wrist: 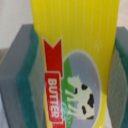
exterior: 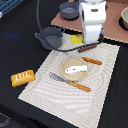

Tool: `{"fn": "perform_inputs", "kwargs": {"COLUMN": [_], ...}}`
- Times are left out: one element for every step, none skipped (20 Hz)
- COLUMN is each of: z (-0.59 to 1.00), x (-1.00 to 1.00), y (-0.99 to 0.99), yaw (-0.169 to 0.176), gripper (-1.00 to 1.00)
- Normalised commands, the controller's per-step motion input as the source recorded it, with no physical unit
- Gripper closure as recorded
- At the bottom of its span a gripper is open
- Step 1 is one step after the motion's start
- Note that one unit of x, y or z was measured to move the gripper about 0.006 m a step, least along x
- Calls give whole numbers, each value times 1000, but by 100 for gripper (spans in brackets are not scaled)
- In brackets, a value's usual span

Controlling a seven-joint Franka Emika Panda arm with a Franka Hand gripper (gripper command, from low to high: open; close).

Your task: Interact with the objects in diverse but meaningful ways.

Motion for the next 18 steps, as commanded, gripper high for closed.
{"fn": "perform_inputs", "kwargs": {"z": [0,0,0,0,-20,-51,-60,-71,-94,-114,-114,-114,-114,-89,-43,0,0,0], "x": [-137,-146,-160,-149,-134,-111,-94,-94,-100,-97,-91,-69,-40,0,0,86,137,171], "y": [-957,-940,-917,-926,-923,-931,-946,-943,-934,-926,-926,-926,-926,-934,-951,-974,-937,-920], "yaw": [-30,-32,-38,-27,-27,-21,-16,-16,-18,-23,-24,-28,-32,-36,-40,-35,-47,-44], "gripper": [100,100,100,100,100,100,100,100,100,100,100,100,100,100,100,100,100,100]}}
